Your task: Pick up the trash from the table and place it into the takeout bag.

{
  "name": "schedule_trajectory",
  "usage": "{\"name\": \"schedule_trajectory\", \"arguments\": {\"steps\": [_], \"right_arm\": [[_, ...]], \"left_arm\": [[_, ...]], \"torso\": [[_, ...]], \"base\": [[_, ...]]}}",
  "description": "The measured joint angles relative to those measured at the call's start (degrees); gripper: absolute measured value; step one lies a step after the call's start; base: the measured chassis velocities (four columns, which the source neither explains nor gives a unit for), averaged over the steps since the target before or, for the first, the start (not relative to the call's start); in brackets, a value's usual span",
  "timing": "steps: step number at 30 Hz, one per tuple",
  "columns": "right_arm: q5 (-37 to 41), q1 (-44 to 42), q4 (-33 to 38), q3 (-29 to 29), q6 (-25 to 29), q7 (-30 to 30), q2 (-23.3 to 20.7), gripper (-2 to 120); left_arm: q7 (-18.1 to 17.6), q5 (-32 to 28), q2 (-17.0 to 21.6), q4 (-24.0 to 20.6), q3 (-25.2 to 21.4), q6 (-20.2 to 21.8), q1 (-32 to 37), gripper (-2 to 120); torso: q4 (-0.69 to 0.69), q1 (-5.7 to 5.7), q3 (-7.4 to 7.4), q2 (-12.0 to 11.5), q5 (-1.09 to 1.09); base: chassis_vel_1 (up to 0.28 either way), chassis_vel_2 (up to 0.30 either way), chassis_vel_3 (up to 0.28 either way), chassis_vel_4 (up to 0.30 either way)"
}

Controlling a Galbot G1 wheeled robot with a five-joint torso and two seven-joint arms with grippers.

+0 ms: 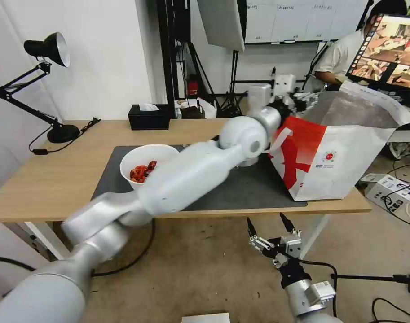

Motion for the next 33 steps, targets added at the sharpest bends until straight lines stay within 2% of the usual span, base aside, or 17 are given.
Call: {"name": "schedule_trajectory", "arguments": {"steps": [1,2,4,5,6,8,9,12,14,16,19,21,22,24,28,32,33], "right_arm": [[0.0,0.2,0.2,0.0,-0.1,0.2,0.0,100],[0.0,0.2,0.2,0.0,-0.1,0.2,0.0,100],[0.1,0.6,0.3,-0.3,-0.1,0.3,-0.2,100],[0.1,1.2,0.3,-0.7,-0.2,0.5,-0.5,100],[0.1,1.2,0.3,-0.7,-0.2,0.5,-0.5,100],[0.2,2.2,0.3,-1.0,-0.3,0.8,-1.0,100],[0.2,2.2,0.3,-1.0,-0.3,0.8,-1.0,100],[0.5,3.1,0.3,-1.1,-0.1,1.1,-1.2,100],[0.7,3.2,0.3,-1.1,0.2,1.1,-1.2,100],[1.5,3.5,0.3,-1.4,1.2,1.1,-1.2,100],[1.7,3.7,0.3,-1.6,1.5,1.1,-1.2,100],[2.1,4.3,0.3,-2.1,1.7,1.1,-1.3,100],[2.1,4.3,0.3,-2.1,1.7,1.1,-1.3,100],[2.2,4.7,0.2,-2.3,1.8,1.1,-1.4,100],[2.2,4.3,0.2,-2.1,2.2,1.2,-1.2,100],[2.2,4.3,0.3,-2.0,2.3,1.2,-1.9,100],[2.2,4.3,0.3,-2.0,2.3,1.2,-1.9,100]], "left_arm": [[-0.3,0.5,2.4,-2.4,0.0,-0.2,1.4,87],[-0.3,0.5,2.4,-2.4,0.0,-0.2,1.4,87],[-0.9,1.5,6.2,-6.3,-0.1,-0.2,3.8,93],[-1.1,2.7,9.6,-10.1,-0.6,0.0,6.4,99],[-1.1,2.7,9.6,-10.1,-0.6,0.0,6.4,99],[-1.2,4.8,13.8,-15.0,-3.0,0.3,11.1,100],[-1.2,4.8,13.8,-15.0,-3.0,0.3,11.1,100],[-0.6,8.8,19.5,-20.1,-9.3,0.4,19.1,100],[-0.2,9.8,20.5,-20.9,-10.4,0.4,20.6,100],[1.7,14.0,25.1,-23.4,-15.4,1.2,27.7,100],[3.1,16.7,27.6,-24.5,-18.5,1.3,32.2,100],[5.9,20.6,30.7,-26.8,-26.1,1.3,40.9,100],[5.9,20.6,30.7,-26.8,-26.1,1.3,40.9,100],[6.7,22.5,32.1,-28.0,-30.1,0.6,45.9,100],[7.9,27.0,34.7,-29.6,-35.7,-1.5,53.7,100],[8.5,30.1,34.4,-31.5,-41.4,-3.5,61.6,100],[8.5,30.1,34.4,-31.5,-41.4,-3.5,61.6,100]], "torso": [[-0.02,0.00,0.00,0.0,-0.01],[-0.02,0.00,0.00,0.0,-0.01],[-0.03,0.00,0.00,0.0,0.00],[0.00,0.00,0.00,0.0,0.00],[0.00,0.00,0.00,0.0,0.00],[0.00,0.00,0.00,0.0,-0.01],[0.00,0.00,0.00,0.0,-0.01],[-0.03,0.00,0.00,0.0,0.00],[-0.02,0.00,0.00,0.0,0.00],[0.00,0.00,0.00,0.0,-0.01],[0.01,-0.01,0.00,0.0,-0.02],[-0.02,-0.01,0.00,0.0,-0.02],[-0.02,-0.01,0.00,0.0,-0.02],[0.02,-0.01,0.00,0.0,0.01],[-0.03,-0.01,-0.01,0.0,0.02],[-0.02,-0.01,-0.01,0.0,0.03],[-0.02,-0.01,-0.01,0.0,0.03]], "base": [[0.000,0.000,0.000,0.000],[0.000,0.000,0.000,0.000],[0.000,0.000,0.000,0.000],[0.000,0.000,0.000,0.000],[0.000,0.000,0.000,0.000],[0.000,0.000,0.000,0.000],[0.000,0.000,0.000,0.000],[0.000,0.000,0.000,0.000],[0.000,0.000,0.000,0.000],[0.000,0.000,0.000,0.000],[0.000,0.000,0.000,0.000],[0.000,0.000,0.000,0.000],[0.000,0.000,0.000,0.000],[0.000,0.000,0.000,0.000],[0.000,0.000,0.000,0.000],[0.000,0.000,0.000,0.000],[0.000,0.000,0.000,0.000]]}}
